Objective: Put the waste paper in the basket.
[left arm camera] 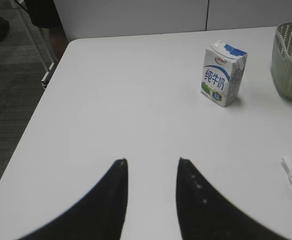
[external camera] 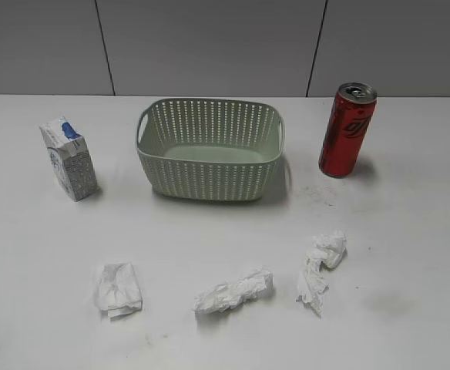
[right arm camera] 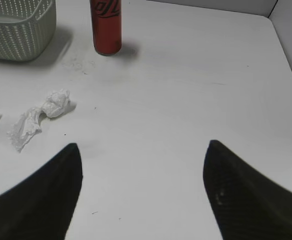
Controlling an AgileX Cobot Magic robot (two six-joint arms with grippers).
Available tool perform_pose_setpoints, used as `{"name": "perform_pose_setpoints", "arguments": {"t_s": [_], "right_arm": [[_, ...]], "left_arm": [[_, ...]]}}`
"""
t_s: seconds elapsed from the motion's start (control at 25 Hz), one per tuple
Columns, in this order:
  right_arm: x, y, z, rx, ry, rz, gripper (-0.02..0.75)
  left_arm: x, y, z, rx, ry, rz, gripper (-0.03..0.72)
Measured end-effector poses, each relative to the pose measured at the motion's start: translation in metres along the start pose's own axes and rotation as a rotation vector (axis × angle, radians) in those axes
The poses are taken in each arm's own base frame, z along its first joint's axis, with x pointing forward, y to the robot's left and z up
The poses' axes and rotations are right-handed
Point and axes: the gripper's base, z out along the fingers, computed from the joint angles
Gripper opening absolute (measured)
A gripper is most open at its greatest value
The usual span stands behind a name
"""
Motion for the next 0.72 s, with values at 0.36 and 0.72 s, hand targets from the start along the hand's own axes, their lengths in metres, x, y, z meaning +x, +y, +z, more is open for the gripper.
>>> {"name": "perform_pose_setpoints", "arguments": {"t_s": [0.36,0.72], "right_arm": [[0.0000,0.0000,0.0000,0.000,0.000,0.000,0.571],[0.0000,0.0000,0.0000,0.000,0.000,0.001,0.571]], "left_arm": [[0.0000,0.0000,0.0000,0.000,0.000,0.000,0.238],[0.0000,0.0000,0.0000,0.000,0.000,0.000,0.238]]}}
